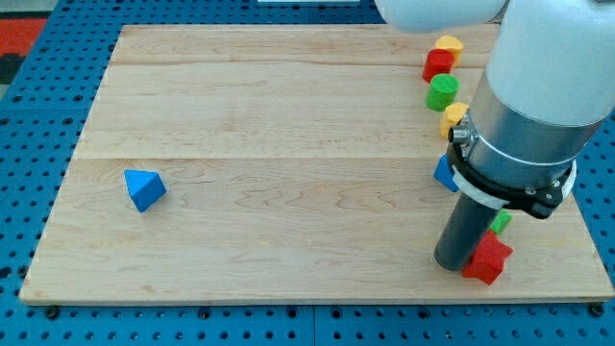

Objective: Move the blue triangle above the yellow heart

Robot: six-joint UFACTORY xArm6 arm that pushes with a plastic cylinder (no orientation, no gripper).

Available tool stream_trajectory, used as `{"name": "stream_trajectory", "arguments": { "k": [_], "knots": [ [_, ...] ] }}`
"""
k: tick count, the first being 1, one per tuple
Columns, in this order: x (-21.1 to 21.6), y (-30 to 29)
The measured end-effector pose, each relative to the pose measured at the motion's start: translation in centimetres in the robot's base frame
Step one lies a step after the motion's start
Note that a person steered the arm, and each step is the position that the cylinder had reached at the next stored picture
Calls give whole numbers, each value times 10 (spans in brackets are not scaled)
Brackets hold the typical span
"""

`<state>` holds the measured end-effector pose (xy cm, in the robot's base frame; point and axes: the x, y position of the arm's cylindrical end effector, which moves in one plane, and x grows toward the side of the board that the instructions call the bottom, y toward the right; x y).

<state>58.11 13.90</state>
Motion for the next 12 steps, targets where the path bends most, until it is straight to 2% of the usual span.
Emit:
{"name": "stream_trajectory", "arguments": {
  "k": [1,2,3,4,5,6,7,8,9,10,11,12],
  "knots": [
    [28,-80],
    [31,-159],
    [17,-312],
    [-72,-354],
    [-153,-299],
    [-189,-248],
    [-183,-373],
    [-116,-339],
    [-154,-224],
    [-201,-144],
    [-159,-181],
    [-110,-189]
  ]
}}
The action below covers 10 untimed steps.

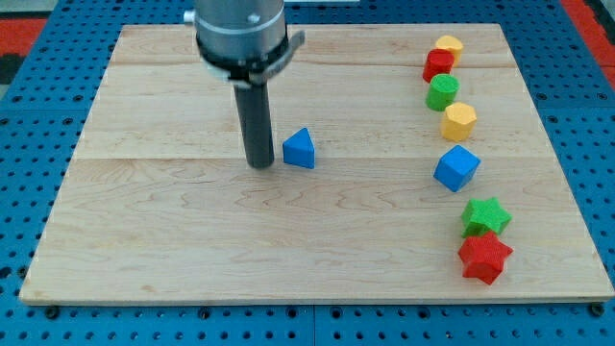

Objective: Move the blue triangle above the yellow heart

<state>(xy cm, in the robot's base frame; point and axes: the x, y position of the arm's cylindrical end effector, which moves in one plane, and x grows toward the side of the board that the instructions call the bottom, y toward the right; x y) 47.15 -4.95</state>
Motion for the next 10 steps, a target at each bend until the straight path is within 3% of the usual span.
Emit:
{"name": "stream_trajectory", "arguments": {
  "k": [1,2,3,4,5,6,7,8,9,10],
  "knots": [
    [-28,68],
    [-92,44],
    [-25,30],
    [-42,-40],
    [-104,-27],
    [-108,-30],
    [-54,-22],
    [-58,42],
    [-126,88],
    [-121,68]
  ]
}}
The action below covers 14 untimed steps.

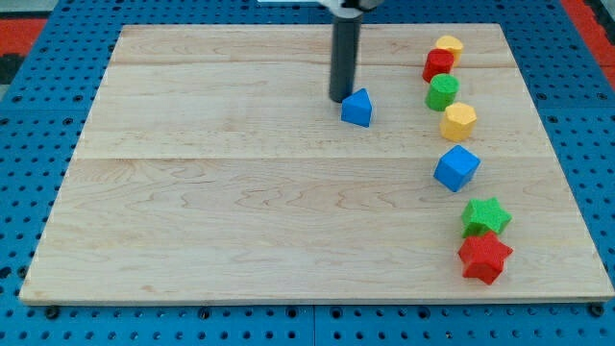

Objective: Move the blue triangle above the yellow heart

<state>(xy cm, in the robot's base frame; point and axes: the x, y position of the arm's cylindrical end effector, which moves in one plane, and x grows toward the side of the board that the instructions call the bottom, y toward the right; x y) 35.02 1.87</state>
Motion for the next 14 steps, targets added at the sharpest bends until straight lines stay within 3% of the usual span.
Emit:
{"name": "stream_trajectory", "arguments": {
  "k": [1,2,3,4,5,6,7,8,11,12,13,14],
  "knots": [
    [50,-5],
    [43,47],
    [-21,64],
    [-23,42],
    [-56,15],
    [-82,38],
    [-74,0],
    [-27,17],
    [-119,69],
    [-122,81],
    [-105,55],
    [-91,103]
  ]
}}
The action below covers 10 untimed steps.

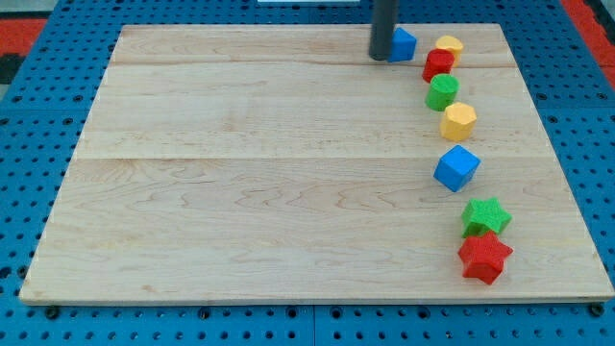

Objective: Move the blue triangle above the yellow heart

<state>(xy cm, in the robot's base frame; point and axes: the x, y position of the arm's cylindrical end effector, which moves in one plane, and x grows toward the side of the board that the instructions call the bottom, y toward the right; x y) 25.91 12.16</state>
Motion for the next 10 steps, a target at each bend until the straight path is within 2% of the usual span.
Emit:
{"name": "stream_trajectory", "arguments": {
  "k": [1,2,3,4,10],
  "knots": [
    [-15,30],
    [-33,33],
    [-39,-17],
    [-68,-25],
    [-67,41]
  ]
}}
